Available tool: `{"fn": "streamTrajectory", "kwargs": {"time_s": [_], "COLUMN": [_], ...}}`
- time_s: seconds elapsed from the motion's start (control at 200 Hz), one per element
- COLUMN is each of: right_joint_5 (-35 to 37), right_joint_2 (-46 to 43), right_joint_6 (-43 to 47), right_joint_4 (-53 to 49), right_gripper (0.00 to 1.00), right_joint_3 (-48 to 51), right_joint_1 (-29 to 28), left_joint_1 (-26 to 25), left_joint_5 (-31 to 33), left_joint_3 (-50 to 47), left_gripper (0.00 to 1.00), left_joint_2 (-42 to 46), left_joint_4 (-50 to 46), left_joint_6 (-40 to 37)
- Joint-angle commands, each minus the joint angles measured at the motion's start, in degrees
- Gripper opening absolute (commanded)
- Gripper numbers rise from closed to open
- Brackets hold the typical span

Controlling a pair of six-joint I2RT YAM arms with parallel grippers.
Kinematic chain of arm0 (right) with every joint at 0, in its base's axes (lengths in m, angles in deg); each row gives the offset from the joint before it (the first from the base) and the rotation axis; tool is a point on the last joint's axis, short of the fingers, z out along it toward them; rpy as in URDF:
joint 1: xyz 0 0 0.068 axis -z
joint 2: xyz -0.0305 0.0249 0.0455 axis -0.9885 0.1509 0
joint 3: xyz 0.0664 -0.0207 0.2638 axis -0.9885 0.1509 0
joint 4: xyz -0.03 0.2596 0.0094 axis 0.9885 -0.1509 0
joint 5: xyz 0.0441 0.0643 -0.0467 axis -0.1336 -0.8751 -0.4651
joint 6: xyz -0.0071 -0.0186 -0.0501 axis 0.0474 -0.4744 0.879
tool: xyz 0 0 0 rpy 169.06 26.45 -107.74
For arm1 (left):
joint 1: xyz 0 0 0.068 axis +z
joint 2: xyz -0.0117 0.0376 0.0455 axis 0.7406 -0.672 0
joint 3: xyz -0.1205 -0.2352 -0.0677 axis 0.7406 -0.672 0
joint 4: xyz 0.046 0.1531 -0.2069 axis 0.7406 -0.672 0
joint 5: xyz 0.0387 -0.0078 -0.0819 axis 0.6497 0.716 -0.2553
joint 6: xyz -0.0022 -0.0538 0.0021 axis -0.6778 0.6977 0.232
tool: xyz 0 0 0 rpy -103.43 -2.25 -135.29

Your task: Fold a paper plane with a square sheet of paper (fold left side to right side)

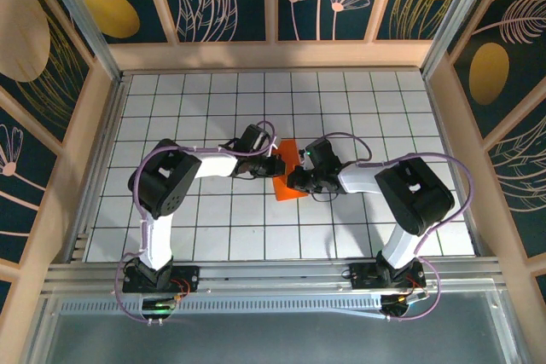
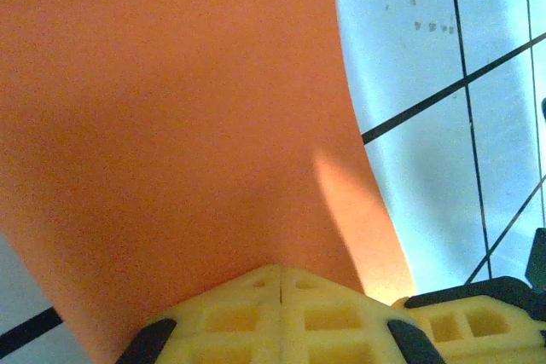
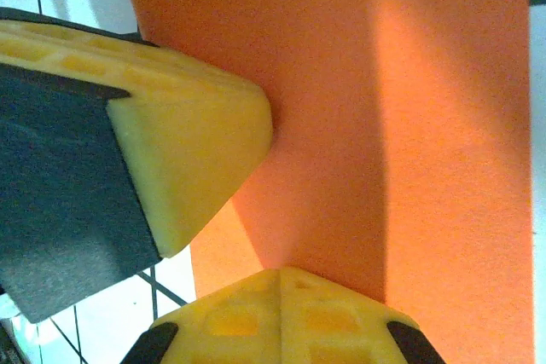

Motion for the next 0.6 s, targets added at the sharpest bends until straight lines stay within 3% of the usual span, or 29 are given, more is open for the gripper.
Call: {"fn": "streamTrajectory", "kwargs": {"time_s": [0.0,0.595], "right_joint_5": [5.1,8.0], "right_joint_2": [2.8,3.8], "right_joint_6": [1.9,4.1], "right_joint_4": [-7.2,-9.6], "right_gripper": [0.00,0.00], "right_joint_3": [0.7,1.8], "right_joint_1": [0.2,1.7], "left_joint_1": [0.2,5.3], "left_joint_5": [2.6,6.2], "left_joint_3": [-0.4,-2.3], "left_gripper": [0.00,0.00], "left_joint_2": [-0.2,-1.0], "left_joint_4": [-0.6,4.7], "left_joint_6": [-1.8,-1.3]}}
